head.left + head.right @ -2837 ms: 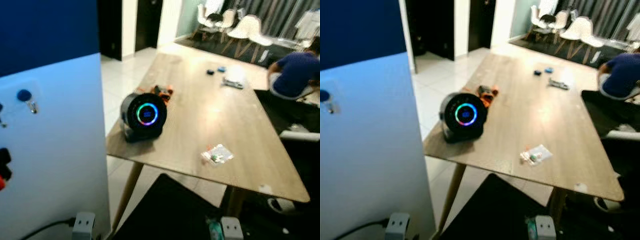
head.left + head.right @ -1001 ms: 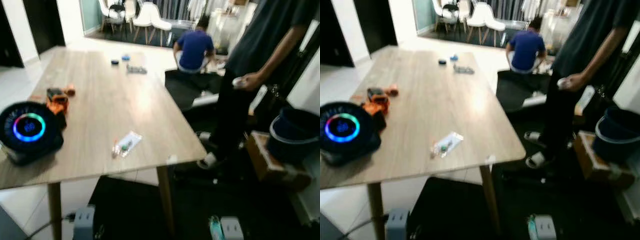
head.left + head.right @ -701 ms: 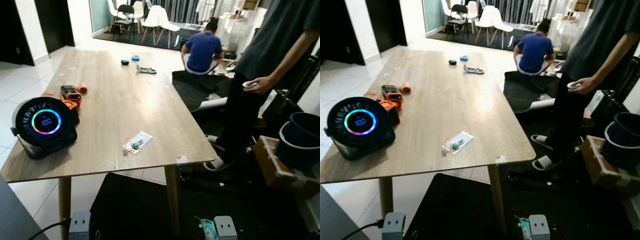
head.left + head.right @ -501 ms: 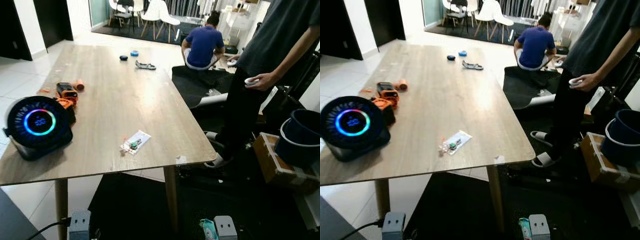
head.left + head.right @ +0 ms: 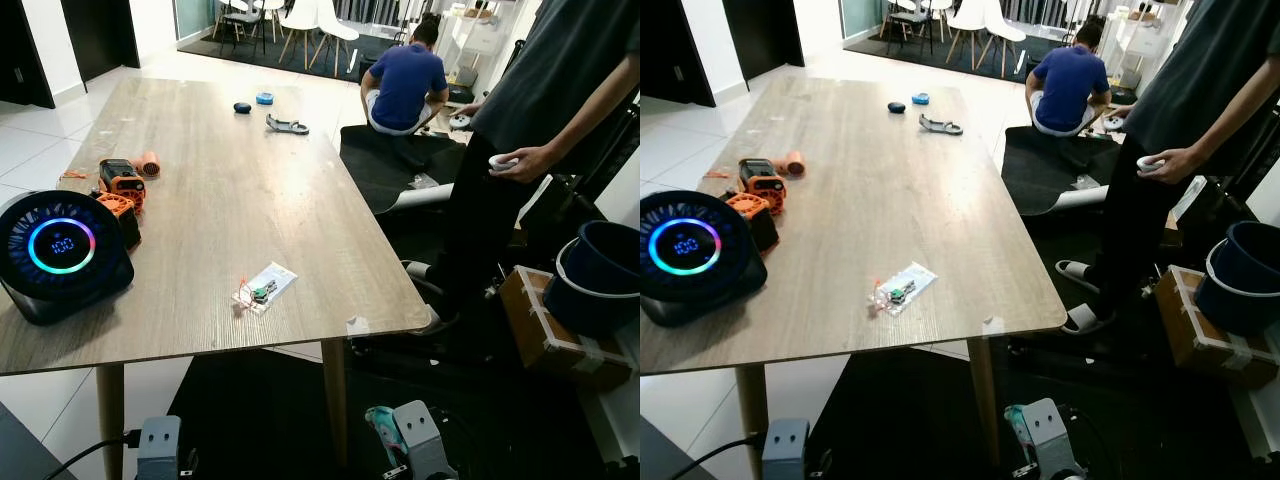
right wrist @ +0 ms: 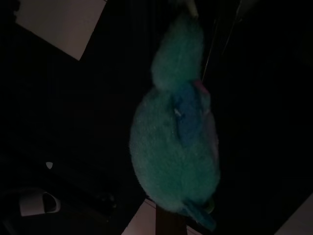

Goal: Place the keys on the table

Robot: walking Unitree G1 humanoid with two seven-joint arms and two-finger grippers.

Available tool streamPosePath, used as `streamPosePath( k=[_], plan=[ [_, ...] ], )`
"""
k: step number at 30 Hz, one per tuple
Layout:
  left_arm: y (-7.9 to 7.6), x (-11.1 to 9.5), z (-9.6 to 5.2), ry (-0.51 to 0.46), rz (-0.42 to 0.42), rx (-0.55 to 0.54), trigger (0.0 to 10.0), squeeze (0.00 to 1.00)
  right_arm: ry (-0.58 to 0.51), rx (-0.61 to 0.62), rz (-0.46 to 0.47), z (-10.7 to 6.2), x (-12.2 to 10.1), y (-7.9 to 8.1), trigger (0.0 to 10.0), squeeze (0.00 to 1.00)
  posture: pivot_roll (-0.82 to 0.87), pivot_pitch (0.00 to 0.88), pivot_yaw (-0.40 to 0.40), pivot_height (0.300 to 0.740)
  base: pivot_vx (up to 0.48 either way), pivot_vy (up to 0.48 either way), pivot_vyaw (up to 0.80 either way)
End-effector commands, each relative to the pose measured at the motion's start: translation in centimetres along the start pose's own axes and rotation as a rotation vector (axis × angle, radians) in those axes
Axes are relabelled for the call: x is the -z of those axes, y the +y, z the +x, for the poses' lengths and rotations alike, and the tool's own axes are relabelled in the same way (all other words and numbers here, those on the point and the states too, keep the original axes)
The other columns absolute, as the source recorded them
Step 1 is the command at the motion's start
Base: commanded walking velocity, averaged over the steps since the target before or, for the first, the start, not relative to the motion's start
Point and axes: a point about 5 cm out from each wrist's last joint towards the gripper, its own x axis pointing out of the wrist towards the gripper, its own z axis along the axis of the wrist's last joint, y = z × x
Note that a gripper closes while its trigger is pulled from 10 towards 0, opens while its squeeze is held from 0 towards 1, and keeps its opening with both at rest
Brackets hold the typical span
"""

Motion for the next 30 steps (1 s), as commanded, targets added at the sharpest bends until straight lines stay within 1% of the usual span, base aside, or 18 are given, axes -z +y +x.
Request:
streamPosePath(
  k=[1, 3, 5, 6, 7, 10, 12, 14, 18, 22, 23, 24, 25, 26, 27, 28, 29, 30],
  plan=[
    [-0.5, 0.6, -0.3, 0.012, 0.0, 0.009, 10.0, 0.0, 0.02, -0.002, -0.002, -0.3, 0.7, -0.1, 10.0, 0.0, 0.1, 0.048, -0.113, 0.74, 0.0, 0.0, 0.0],
    [-0.5, 0.6, -0.3, 0.01, 0.003, 0.009, 10.0, 0.0, 0.027, 0.007, 0.008, -0.4, 0.9, -0.1, 10.0, 0.0, 0.1, 0.048, -0.111, 0.74, 0.0, 0.0, 0.0],
    [-0.5, 0.3, -0.2, 0.0, 0.013, 0.016, 10.0, 0.0, 0.047, 0.056, 0.072, -0.6, 1.5, -0.6, 10.0, 0.0, 0.11, 0.047, -0.093, 0.74, 0.0, 0.0, 0.0],
    [-0.5, 0.3, -0.2, 0.0, 0.013, 0.016, 10.0, 0.0, 0.047, 0.056, 0.072, -0.6, 1.5, -0.6, 10.0, 0.0, 0.11, 0.047, -0.093, 0.74, 0.0, 0.0, 0.0],
    [-0.6, 0.1, -0.1, -0.008, 0.019, 0.024, 10.0, 0.0, 0.056, 0.087, 0.109, -0.8, 1.7, -0.9, 10.0, 0.0, 0.11, 0.048, -0.09, 0.74, 0.0, 0.0, 0.0],
    [-0.4, -1.0, 0.5, -0.027, 0.049, 0.052, 10.0, 0.0, 0.064, 0.151, 0.184, -1.1, 2.3, -1.4, 10.0, 0.0, 0.11, 0.047, -0.039, 0.74, 0.0, 0.0, 0.0],
    [-0.4, -1.2, 0.7, -0.03, 0.059, 0.06, 10.0, 0.0, 0.063, 0.161, 0.198, -1.2, 2.5, -1.4, 10.0, 0.0, 0.11, 0.047, -0.039, 0.74, 0.0, 0.0, 0.0],
    [-0.3, -2.0, 1.2, -0.038, 0.082, 0.08, 10.0, 0.0, 0.064, 0.177, 0.221, -1.4, 2.8, -1.2, 10.0, 0.0, 0.11, 0.05, 0.001, 0.74, 0.0, 0.0, 0.0],
    [-0.2, -2.5, 1.4, -0.044, 0.097, 0.095, 10.0, 0.0, 0.066, 0.189, 0.24, -1.5, 3.1, -1.1, 10.0, 0.0, 0.11, 0.052, 0.019, 0.74, 0.0, 0.0, 0.0],
    [0.0, -2.8, 1.6, -0.045, 0.115, 0.113, 10.0, 0.0, 0.074, 0.246, 0.31, -2.0, 3.8, -1.4, 10.0, 0.0, 0.11, 0.059, 0.035, 0.74, 0.0, 0.0, 0.0],
    [-0.1, -2.7, 1.5, -0.043, 0.116, 0.124, 10.0, 0.0, 0.076, 0.292, 0.354, -2.3, 4.2, -2.0, 10.0, 0.0, 0.11, 0.059, 0.032, 0.74, 0.0, 0.0, 0.0],
    [-0.1, -2.7, 1.5, -0.043, 0.116, 0.124, 10.0, 0.0, 0.076, 0.292, 0.354, -2.3, 4.2, -2.0, 10.0, 0.0, 0.11, 0.059, 0.032, 0.74, 0.0, 0.0, 0.0],
    [-0.2, -2.5, 1.4, -0.033, 0.11, 0.134, 10.0, 0.0, 0.076, 0.326, 0.372, -2.6, 4.5, -2.6, 10.0, 0.0, 0.11, 0.061, 0.025, 0.74, 0.0, 0.0, 0.0],
    [-0.2, -2.5, 1.4, -0.033, 0.11, 0.134, 10.0, 0.0, 0.076, 0.326, 0.372, -2.6, 4.5, -2.6, 10.0, 0.0, 0.11, 0.061, 0.025, 0.74, 0.0, 0.0, 0.0],
    [-0.2, -2.0, 1.2, -0.016, 0.097, 0.147, 10.0, 0.0, 0.078, 0.374, 0.384, -3.1, 4.9, -3.6, 10.0, 0.0, 0.11, 0.061, 0.025, 0.74, 0.0, 0.0, 0.0],
    [-0.2, -1.8, 1.1, -0.009, 0.091, 0.151, 10.0, 0.0, 0.078, 0.396, 0.389, -3.3, 5.0, -4.0, 10.0, 0.0, 0.11, 0.061, 0.025, 0.74, 0.0, 0.0, 0.0],
    [-0.2, -1.8, 1.1, -0.009, 0.091, 0.151, 10.0, 0.0, 0.078, 0.396, 0.389, -3.3, 5.0, -4.0, 10.0, 0.0, 0.11, 0.061, 0.025, 0.74, 0.0, 0.0, 0.0],
    [-0.3, -1.2, 0.8, 0.007, 0.072, 0.17, 10.0, 0.0, 0.068, 0.489, 0.413, -4.2, 5.5, -5.9, 10.0, 0.0, 0.11, 0.065, 0.006, 0.74, 0.0, 0.0, 0.0]
  ],
)
